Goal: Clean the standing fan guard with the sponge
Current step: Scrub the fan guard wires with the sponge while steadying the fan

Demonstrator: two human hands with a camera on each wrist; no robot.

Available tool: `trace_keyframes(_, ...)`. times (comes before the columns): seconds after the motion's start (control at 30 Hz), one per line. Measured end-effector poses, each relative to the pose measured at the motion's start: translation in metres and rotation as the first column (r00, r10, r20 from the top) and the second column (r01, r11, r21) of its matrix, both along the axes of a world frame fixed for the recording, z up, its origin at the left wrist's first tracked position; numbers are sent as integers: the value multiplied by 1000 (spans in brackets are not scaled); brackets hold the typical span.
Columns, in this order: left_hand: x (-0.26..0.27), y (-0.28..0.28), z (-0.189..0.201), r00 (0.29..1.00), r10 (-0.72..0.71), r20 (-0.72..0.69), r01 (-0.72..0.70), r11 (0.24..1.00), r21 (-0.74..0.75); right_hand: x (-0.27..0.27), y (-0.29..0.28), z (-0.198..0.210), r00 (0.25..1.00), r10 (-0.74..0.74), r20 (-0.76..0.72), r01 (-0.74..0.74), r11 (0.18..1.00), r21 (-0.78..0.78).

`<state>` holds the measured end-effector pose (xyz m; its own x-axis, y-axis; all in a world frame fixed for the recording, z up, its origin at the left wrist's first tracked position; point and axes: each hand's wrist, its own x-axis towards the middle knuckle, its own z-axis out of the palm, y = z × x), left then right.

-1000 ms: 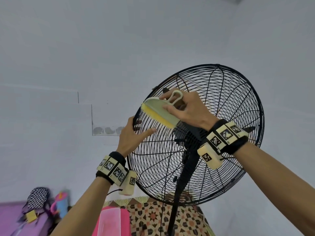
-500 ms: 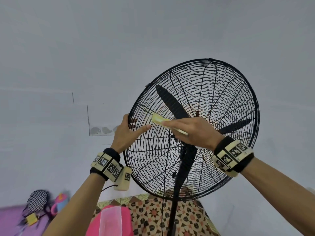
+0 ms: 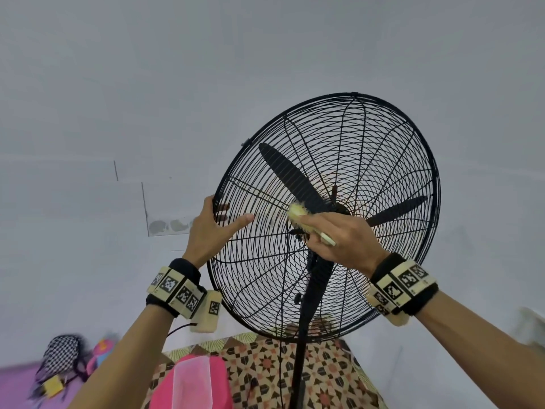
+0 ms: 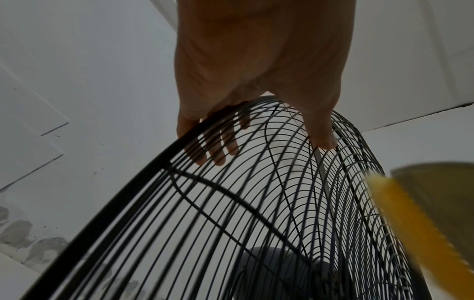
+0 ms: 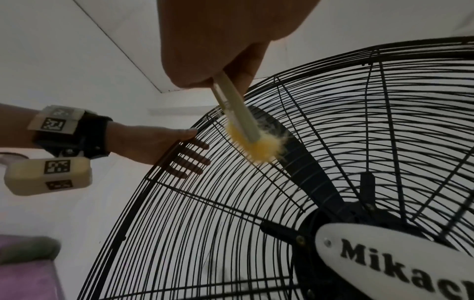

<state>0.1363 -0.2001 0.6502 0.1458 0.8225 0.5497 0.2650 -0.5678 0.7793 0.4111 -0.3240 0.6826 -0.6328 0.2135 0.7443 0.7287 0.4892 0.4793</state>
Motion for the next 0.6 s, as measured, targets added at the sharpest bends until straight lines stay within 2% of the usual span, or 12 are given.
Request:
trace_keyframes(0.07,0,-1,-1,1000,3,3,-3,1000,10,5,-1,-10,1000,9,10,-9,1000,17)
trace_keyframes(0.23,-2,4,-1,1000,-11,16,11,1000,-5,22,-3,-28,994,-75,-78,65,991,-117)
trace_keyframes(0.43,-1,1,-2,1000,-20,14,20,1000,-5,34,-7,-35,994,-108,-5,108,994,-20)
trace_keyframes(0.6,-1,2,0,1000,-19,10,20,1000,-22,45,-6,-35,985,-143,-100,137,989,-60)
